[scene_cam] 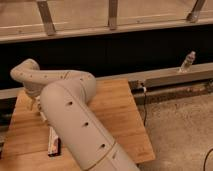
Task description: Stand the bottle upright
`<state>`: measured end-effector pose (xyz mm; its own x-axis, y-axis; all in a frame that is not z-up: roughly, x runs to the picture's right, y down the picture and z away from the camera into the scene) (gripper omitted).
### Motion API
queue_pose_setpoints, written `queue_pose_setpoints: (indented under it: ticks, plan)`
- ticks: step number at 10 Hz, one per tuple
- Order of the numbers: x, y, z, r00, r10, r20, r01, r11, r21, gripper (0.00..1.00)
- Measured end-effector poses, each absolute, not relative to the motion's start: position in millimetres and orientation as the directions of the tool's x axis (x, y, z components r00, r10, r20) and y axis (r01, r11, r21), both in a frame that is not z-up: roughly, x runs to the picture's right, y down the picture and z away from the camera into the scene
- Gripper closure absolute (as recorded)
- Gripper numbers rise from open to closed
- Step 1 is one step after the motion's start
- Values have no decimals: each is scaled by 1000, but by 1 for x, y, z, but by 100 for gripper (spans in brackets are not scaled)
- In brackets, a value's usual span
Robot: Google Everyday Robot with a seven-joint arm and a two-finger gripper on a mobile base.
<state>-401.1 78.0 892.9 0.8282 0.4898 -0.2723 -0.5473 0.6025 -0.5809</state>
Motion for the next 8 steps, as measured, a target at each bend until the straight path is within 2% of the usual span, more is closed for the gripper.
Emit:
queue_pose_setpoints:
  ticks: [8]
  plan:
    - [-423, 100, 920, 840, 461, -285, -523, 549, -652, 20]
